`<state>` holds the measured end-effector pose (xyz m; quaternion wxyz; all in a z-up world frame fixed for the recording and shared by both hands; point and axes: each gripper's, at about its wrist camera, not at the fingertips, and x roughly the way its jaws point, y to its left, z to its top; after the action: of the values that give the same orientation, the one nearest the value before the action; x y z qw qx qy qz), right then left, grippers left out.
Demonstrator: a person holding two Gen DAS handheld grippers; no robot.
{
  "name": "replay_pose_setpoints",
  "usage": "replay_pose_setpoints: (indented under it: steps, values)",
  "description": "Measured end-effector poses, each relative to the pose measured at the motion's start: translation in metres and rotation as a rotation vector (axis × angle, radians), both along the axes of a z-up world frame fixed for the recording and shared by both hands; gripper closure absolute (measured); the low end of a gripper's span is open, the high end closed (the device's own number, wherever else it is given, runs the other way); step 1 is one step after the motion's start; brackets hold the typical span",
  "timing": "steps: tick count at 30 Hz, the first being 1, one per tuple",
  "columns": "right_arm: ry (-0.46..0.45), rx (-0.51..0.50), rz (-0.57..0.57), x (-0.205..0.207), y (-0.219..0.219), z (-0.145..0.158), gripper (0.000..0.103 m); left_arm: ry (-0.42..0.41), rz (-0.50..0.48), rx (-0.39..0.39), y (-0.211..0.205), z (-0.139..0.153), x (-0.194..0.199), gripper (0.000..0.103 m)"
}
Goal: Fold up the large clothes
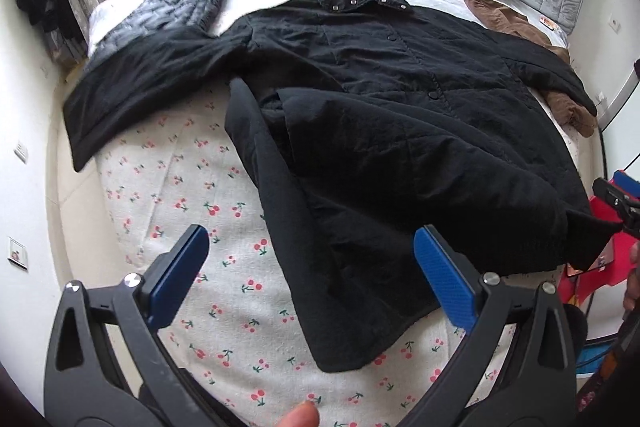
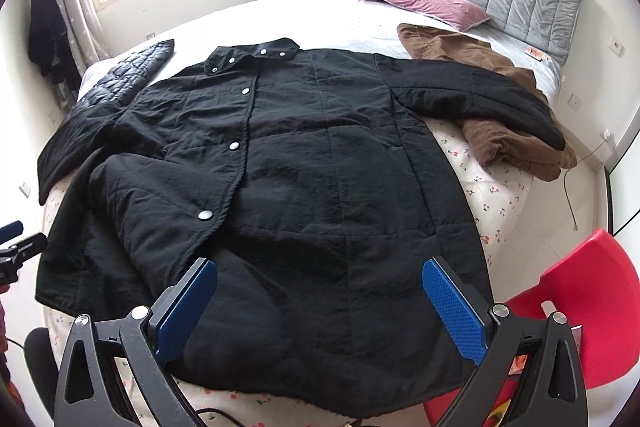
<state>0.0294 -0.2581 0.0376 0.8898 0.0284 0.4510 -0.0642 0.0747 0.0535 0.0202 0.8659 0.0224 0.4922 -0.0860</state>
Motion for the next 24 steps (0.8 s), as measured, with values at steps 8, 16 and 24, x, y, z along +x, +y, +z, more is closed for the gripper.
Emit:
replay_pose_setpoints:
  steps: [8, 16, 24]
  values:
    - [0.080, 0.064, 0.022, 0.036, -0.035, -0.044, 0.000, 0.092, -0.068, -0.139, 0.005, -0.035, 0.020, 0.003]
    - [0.129, 0.206, -0.018, 0.045, -0.104, -0.066, 0.000, 0.192, -0.184, -0.299, 0.006, -0.047, 0.021, 0.003]
    - [0.130, 0.257, -0.047, 0.037, -0.120, -0.077, 0.000, 0.213, -0.208, -0.282, 0.003, -0.051, 0.016, 0.023]
